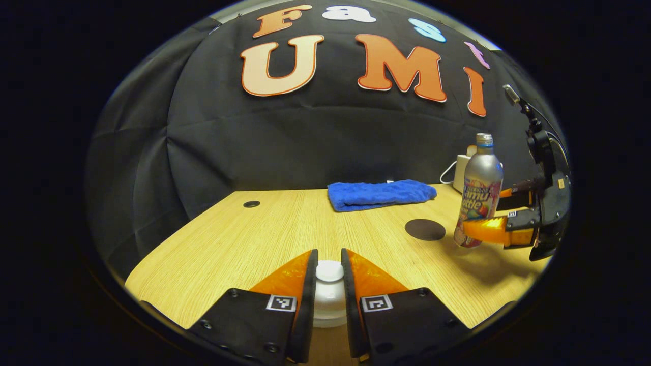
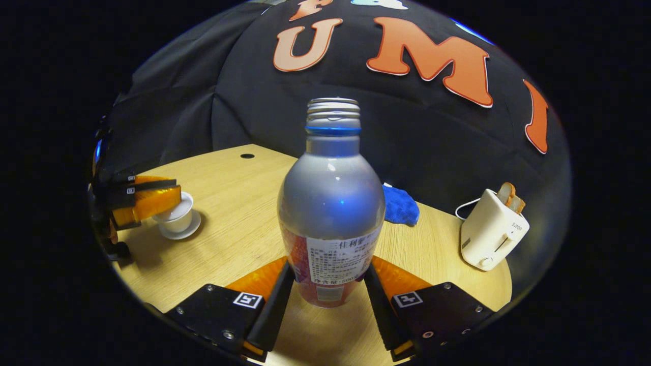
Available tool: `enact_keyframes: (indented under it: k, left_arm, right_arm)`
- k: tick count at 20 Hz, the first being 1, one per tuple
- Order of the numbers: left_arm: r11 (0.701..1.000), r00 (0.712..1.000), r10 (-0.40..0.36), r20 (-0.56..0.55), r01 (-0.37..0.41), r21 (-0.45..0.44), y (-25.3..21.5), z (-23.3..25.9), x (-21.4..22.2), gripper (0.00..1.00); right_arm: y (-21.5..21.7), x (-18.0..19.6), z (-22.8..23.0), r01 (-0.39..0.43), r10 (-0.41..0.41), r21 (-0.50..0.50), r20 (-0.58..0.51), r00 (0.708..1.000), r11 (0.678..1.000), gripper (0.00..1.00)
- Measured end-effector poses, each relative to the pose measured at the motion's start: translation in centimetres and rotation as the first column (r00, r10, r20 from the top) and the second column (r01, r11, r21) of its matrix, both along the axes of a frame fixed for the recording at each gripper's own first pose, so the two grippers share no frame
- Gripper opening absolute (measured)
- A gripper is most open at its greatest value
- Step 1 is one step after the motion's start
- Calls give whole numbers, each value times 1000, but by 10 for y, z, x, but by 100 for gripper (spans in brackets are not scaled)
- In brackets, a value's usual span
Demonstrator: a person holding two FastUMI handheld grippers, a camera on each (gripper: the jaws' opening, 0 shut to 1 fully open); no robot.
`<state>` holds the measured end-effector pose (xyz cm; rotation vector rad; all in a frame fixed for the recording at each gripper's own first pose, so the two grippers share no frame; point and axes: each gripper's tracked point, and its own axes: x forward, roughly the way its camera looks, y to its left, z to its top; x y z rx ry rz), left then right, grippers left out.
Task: Open the teacup lid with one hand, grasp the water bottle and pour water into the teacup with the other hand; after pouring, place the water bottle on the coaster and then close the teacup lid.
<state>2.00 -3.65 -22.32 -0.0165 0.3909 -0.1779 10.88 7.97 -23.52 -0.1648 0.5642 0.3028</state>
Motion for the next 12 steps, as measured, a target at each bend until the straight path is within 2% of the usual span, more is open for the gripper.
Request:
enact_keyframes:
  k: [5,6,8,12]
  left_arm:
    - [1000,1000,9,5,-9,-8,2,-2,1,32]
    - [1000,1000,12,2,-12,-12,2,-3,0,28]
    - [1000,1000,12,4,-12,-13,1,-3,2,35]
    - [1000,1000,8,11,-8,-6,3,-1,4,39]
  right_arm:
    - [4,25,-1,30,-32,67,22,999,997,78]
    - [5,31,-2,33,-35,75,21,999,997,78]
    - [6,41,-1,43,-46,83,31,998,996,78]
    - [10,67,0,51,-57,112,51,997,992,78]
